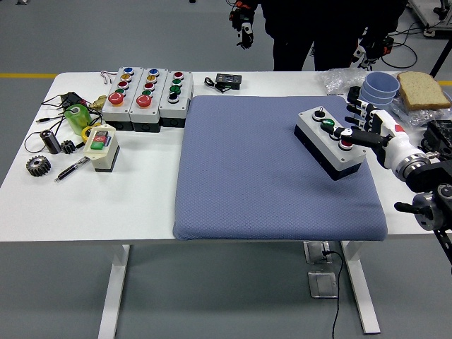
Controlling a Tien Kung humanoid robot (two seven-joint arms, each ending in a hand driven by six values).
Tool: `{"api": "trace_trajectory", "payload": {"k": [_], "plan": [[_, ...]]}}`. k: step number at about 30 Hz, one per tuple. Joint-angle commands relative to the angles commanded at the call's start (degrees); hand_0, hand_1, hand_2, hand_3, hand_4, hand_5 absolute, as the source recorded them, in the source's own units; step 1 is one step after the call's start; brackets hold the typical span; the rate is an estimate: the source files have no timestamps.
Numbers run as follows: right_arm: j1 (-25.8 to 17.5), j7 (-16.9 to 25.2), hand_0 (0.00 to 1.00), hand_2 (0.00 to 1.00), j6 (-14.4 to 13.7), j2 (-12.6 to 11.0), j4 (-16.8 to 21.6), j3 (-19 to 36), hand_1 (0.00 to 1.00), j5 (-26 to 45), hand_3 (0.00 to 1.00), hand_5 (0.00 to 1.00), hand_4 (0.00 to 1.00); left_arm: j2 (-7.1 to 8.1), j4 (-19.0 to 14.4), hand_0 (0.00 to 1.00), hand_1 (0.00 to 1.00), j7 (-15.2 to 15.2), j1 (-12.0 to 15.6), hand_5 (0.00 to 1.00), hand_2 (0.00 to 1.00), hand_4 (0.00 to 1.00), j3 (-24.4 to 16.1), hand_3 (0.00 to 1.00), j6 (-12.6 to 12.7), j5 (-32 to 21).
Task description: Pick up the button,place it on the desk,press the button,press the button
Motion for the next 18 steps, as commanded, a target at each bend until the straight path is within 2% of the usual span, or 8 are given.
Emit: {"api": "trace_trajectory", "payload": {"k": [2,7,11,18], "plan": [[0.5,0.1,0.998,0.962,-0.3,0.3,-1.1,-0.5,0.923,-2.6,0.957,0.155,0.998,0.00,0.0,0.627,0.661,0.0,0.0,0.648,0.679,0.343,0.0,0.606,0.0,0.0],[3.0,0.3,0.998,0.961,-1.5,2.1,-7.0,-2.6,0.923,-14.2,0.956,0.160,0.998,0.00,0.0,0.627,0.662,0.1,0.1,0.648,0.678,0.343,0.1,0.606,0.0,0.1],[4.4,0.2,0.998,0.961,-1.1,3.4,-10.9,-4.1,0.923,-24.2,0.956,0.160,0.998,-0.01,0.0,0.627,0.662,0.1,0.2,0.648,0.678,0.343,0.2,0.606,0.0,0.1],[5.1,0.4,0.998,0.960,-0.5,5.0,-13.5,-5.8,0.921,-40.8,0.956,0.162,0.998,0.00,0.0,0.627,0.661,0.0,0.3,0.647,0.679,0.343,0.3,0.606,0.0,-0.3]]}}
